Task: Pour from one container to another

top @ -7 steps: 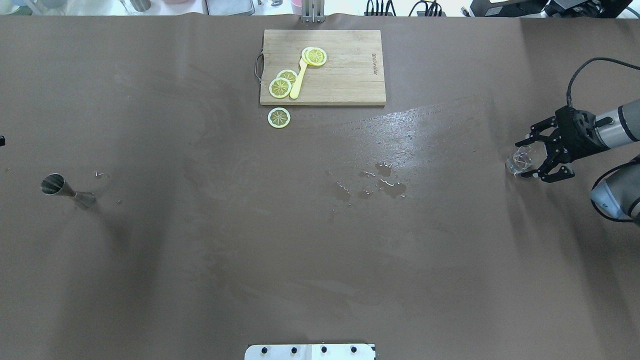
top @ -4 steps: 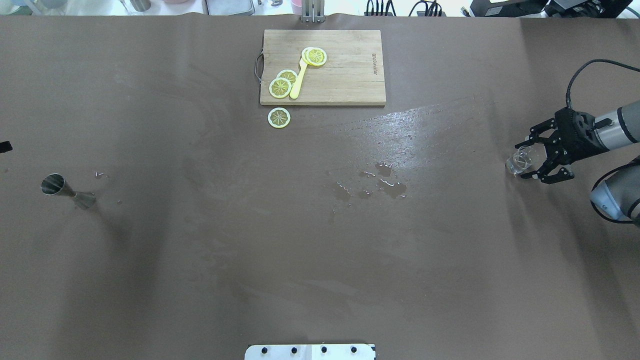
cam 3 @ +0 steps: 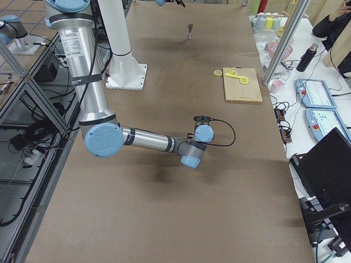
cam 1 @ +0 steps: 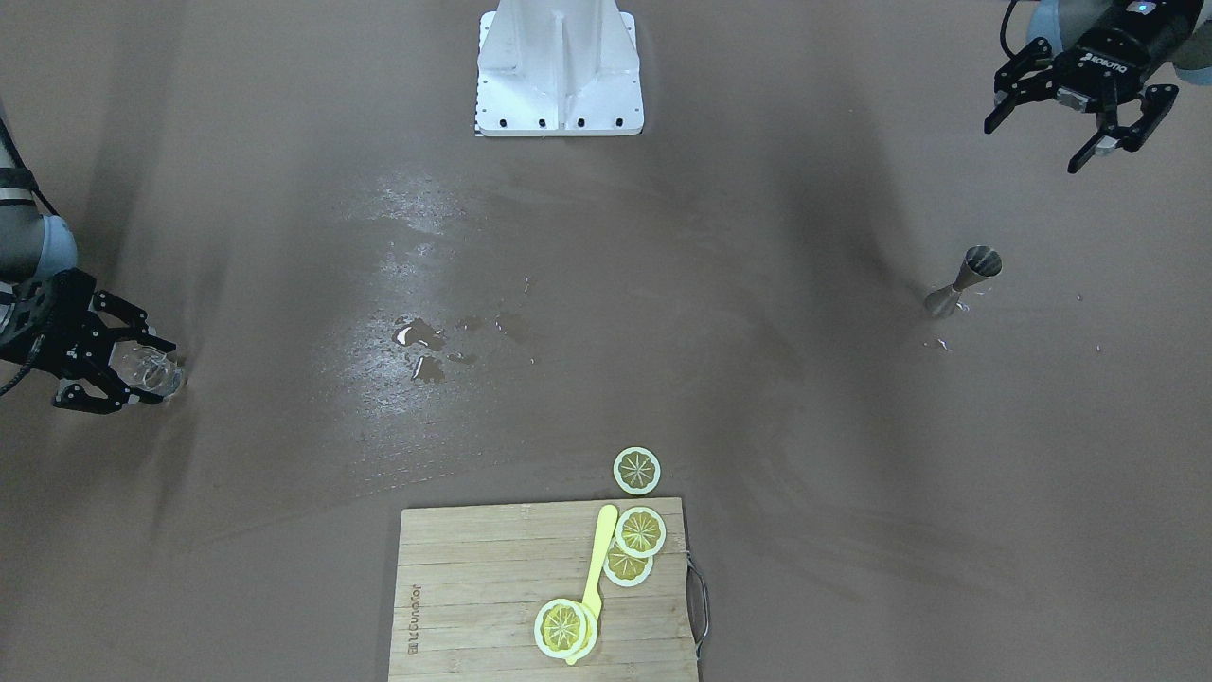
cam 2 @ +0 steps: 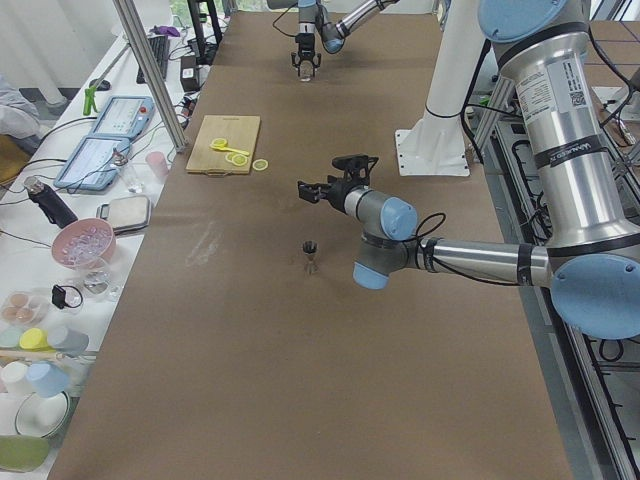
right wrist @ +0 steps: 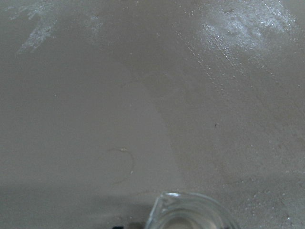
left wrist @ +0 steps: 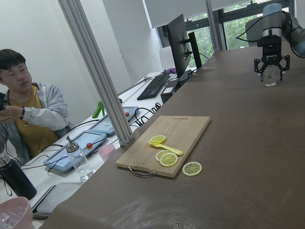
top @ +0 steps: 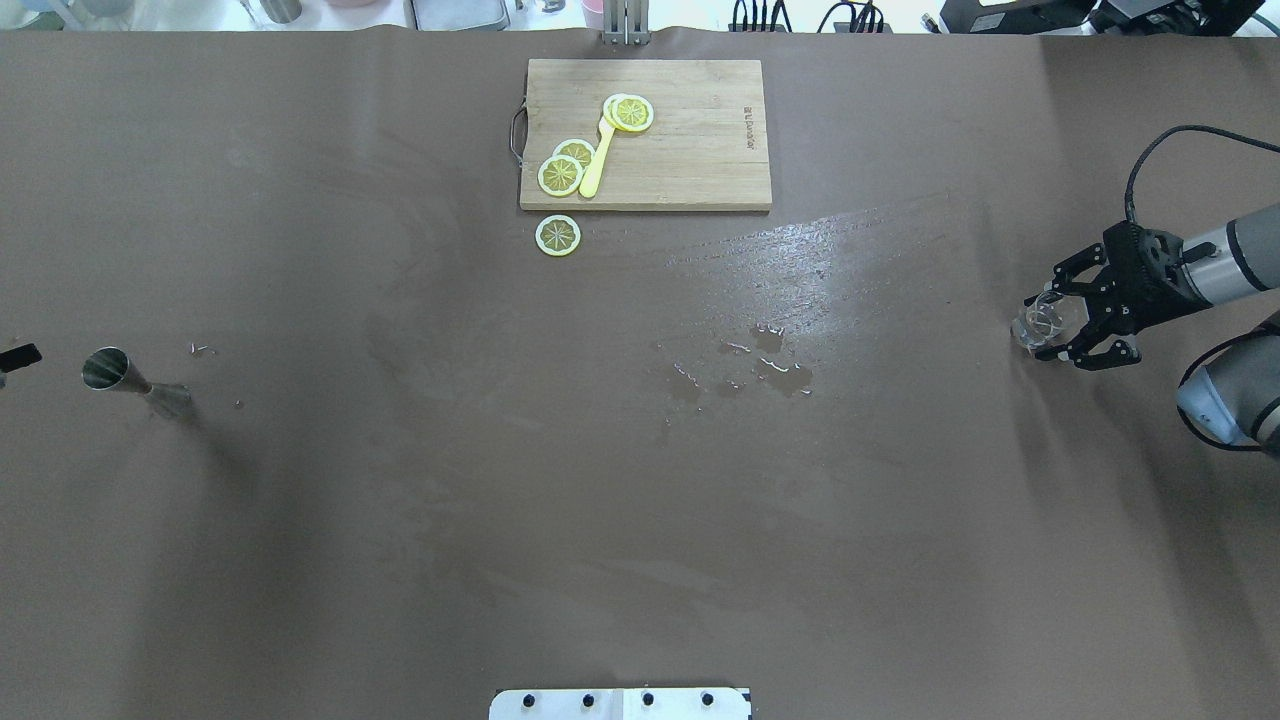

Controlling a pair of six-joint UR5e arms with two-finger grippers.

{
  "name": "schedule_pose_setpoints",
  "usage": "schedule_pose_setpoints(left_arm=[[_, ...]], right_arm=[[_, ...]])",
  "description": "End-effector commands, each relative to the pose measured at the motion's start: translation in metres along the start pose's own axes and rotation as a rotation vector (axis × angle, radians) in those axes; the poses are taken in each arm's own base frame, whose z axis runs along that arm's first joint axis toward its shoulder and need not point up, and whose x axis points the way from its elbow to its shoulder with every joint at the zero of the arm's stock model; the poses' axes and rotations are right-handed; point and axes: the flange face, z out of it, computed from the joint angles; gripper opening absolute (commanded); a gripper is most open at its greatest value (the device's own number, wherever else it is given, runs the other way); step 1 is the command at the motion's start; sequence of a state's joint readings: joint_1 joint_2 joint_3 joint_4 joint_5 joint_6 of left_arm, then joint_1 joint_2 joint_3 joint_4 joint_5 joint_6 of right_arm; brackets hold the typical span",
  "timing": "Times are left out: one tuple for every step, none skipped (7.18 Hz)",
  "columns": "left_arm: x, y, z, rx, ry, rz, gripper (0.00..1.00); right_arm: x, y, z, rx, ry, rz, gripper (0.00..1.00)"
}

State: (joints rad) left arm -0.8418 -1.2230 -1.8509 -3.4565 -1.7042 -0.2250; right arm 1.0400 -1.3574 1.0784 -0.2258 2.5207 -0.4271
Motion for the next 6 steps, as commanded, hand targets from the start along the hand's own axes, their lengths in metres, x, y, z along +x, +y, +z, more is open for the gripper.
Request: schedule_pose_setpoints(left_arm=[[0.024,0.016,-0.004,0.016,-0.059,-0.039,0.99],[0.037,0.025,-0.005,0.023,-0.097,-0.061,0.99],[0.060,0.032,0.001,0.053,-0.127,-0.105,0.99],[0.073,0.036,0.000,0.096,-0.137,-0.146,0.99],[0.086,0.044,-0.002,0.085,-0.173,-0.171,0.99],[0.112,0.060,-0.010,0.091,-0.207,-0.246,0.99]], right_arm=[[0.002,0.000,-0.005,0.002,0.006,0.005,0.13],[0.007,0.004,-0.014,0.001,0.022,0.013,0.00],[0.016,0.005,-0.027,-0.001,0.047,0.021,0.00],[0.021,0.006,-0.037,-0.001,0.065,0.027,0.00],[0.027,0.001,-0.043,0.005,0.080,0.020,0.00],[0.042,-0.011,-0.056,0.020,0.106,0.005,0.00]])
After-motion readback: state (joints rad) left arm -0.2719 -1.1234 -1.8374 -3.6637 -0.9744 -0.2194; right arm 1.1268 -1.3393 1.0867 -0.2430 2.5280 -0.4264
